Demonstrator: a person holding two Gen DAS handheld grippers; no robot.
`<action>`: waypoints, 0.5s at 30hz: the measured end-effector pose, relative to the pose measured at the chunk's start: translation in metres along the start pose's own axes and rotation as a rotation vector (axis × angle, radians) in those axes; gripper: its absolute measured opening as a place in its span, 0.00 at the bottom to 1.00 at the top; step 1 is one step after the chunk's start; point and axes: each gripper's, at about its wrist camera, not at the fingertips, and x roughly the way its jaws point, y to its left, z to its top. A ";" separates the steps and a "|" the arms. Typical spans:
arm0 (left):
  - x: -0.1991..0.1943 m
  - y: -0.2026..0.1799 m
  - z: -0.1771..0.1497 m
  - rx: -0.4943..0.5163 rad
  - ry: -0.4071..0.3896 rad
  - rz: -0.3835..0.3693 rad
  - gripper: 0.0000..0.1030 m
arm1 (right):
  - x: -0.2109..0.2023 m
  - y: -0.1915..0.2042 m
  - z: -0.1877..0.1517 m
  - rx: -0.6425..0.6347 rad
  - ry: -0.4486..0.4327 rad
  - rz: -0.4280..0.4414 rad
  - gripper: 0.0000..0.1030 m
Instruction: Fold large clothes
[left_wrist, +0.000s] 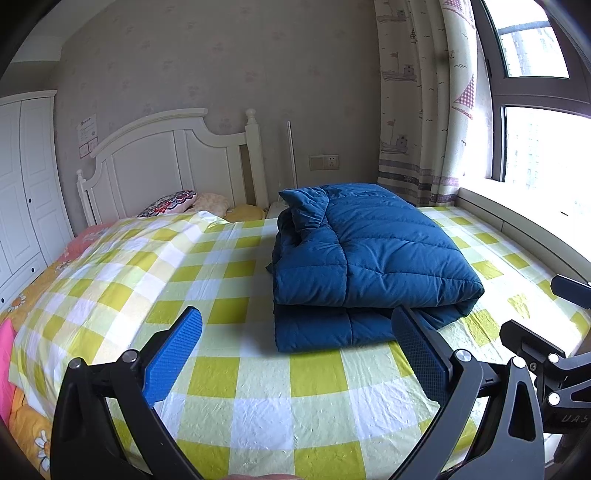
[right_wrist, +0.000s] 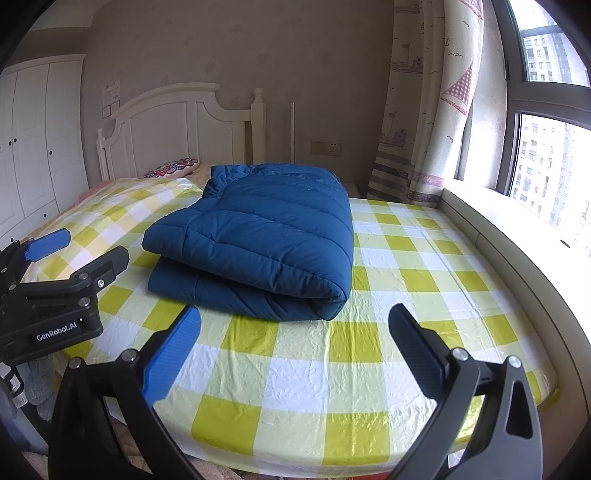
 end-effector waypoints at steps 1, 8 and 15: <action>0.000 0.000 0.000 0.000 0.000 0.001 0.96 | 0.000 0.000 0.000 0.000 0.001 0.000 0.98; -0.001 -0.004 0.000 0.000 -0.007 0.003 0.96 | 0.002 0.001 -0.002 -0.010 0.008 0.009 0.98; -0.002 -0.009 -0.002 0.015 -0.019 0.010 0.96 | 0.005 0.004 -0.003 -0.025 0.014 0.015 0.98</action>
